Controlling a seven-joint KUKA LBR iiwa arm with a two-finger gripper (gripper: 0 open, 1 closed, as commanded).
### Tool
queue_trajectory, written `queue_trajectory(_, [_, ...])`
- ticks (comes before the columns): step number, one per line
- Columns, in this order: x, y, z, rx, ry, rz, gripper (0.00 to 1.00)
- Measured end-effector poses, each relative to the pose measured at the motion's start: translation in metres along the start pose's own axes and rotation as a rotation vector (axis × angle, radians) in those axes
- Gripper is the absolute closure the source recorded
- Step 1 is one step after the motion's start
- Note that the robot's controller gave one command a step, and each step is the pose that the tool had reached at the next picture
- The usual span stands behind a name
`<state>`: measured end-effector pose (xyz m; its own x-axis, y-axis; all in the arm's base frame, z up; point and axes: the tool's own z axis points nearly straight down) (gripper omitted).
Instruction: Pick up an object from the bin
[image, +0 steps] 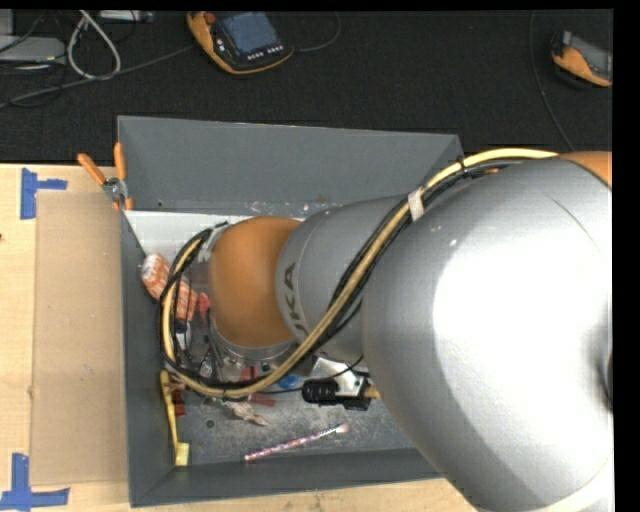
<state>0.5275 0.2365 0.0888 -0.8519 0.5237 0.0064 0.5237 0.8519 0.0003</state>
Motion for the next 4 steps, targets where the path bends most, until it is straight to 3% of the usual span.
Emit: queue_trajectory(4, [-0.001, -0.001, -0.069, 0.000, 0.001, -0.002, 1.00])
